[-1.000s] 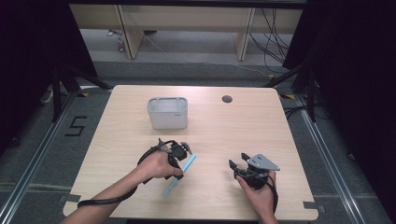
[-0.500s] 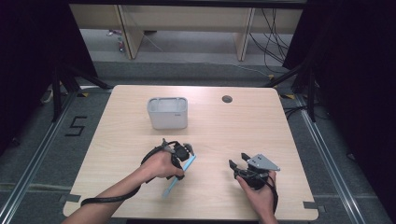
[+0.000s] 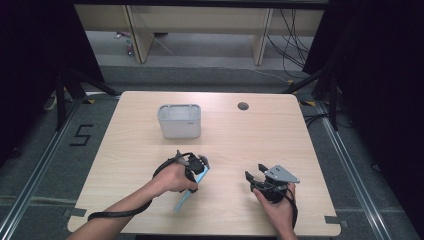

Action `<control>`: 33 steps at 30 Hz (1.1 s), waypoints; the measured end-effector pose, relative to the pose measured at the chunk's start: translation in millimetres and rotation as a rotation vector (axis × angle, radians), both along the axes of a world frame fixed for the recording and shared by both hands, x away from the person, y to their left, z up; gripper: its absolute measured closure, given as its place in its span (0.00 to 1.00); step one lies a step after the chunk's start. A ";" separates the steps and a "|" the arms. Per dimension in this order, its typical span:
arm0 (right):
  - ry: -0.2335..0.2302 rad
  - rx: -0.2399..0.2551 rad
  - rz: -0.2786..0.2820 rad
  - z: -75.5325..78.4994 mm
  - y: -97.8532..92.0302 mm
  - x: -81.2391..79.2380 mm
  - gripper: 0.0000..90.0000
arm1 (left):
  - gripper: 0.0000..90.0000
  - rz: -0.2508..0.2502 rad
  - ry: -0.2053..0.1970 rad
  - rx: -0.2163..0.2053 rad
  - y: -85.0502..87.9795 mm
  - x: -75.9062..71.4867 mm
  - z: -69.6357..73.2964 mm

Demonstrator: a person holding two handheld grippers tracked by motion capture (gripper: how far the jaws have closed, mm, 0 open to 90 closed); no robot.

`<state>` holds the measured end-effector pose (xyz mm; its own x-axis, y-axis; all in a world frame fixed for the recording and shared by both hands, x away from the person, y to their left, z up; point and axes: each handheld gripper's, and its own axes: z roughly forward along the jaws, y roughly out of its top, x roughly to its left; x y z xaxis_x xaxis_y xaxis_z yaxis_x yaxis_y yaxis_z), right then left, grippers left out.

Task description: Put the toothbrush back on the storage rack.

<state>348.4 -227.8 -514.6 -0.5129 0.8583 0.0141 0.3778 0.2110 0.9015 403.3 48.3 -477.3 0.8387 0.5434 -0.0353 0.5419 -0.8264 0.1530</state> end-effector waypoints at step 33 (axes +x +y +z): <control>0.001 -0.001 0.003 0.1 0.1 -0.2 0.46 | 0.87 -0.218 -0.039 0.049 1.9 -5.3 2.0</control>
<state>348.2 -227.8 -514.5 -0.5155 0.8568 0.0134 0.3780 0.2133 0.9009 398.0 50.2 -475.3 0.9368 0.3491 0.0212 0.3438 -0.9304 0.1275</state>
